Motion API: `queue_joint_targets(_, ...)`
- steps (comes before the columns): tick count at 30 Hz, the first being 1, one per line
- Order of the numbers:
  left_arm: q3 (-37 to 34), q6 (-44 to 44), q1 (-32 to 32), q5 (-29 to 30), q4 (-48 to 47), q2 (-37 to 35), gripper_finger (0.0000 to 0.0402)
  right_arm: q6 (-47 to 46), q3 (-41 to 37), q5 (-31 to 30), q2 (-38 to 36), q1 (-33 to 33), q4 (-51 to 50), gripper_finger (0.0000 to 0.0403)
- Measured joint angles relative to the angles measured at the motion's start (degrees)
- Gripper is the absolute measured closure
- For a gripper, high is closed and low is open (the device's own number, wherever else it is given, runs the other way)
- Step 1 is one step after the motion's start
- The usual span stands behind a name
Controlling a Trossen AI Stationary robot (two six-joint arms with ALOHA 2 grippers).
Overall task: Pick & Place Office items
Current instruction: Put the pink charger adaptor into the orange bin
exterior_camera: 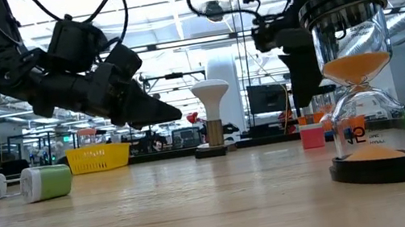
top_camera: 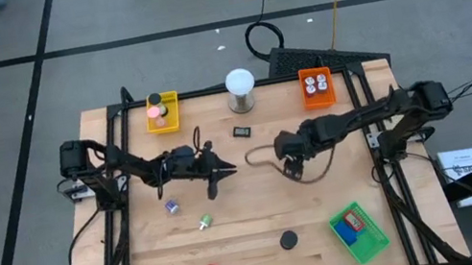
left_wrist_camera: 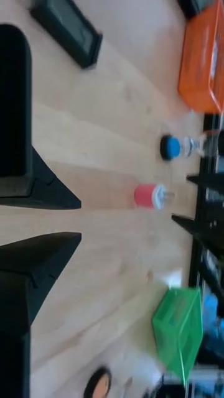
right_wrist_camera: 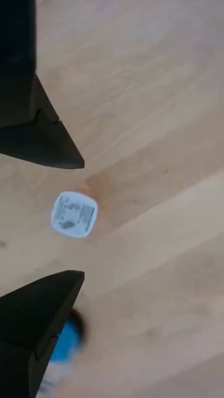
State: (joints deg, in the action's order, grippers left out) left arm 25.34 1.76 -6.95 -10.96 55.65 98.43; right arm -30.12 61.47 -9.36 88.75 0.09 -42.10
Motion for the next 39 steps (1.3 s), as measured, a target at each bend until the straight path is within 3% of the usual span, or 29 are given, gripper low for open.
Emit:
queue_joint_targets(6, 0.0, 2.3, 0.9, 4.7, -0.1, 0.0, 0.0330, -6.8, 0.0, 2.1, 0.0, -0.7, 0.1, 0.0132)
queue_joint_targets(20, 0.0, 2.6, 2.6, 13.2, -1.8, 0.0, 0.0330, -6.9, 0.0, 2.1, 7.8, -0.7, 2.5, 0.0164)
queue_joint_targets(31, 0.0, 1.5, 2.5, 14.0, -2.2, 0.0, 0.0330, -7.9, 0.0, 1.9, 7.7, 0.0, 2.9, 0.0271)
queue_joint_targets(39, 0.0, 1.4, 2.5, 14.0, -3.2, 0.0, 0.0330, -6.5, 0.0, 3.7, 7.6, 0.0, 2.8, 0.0252)
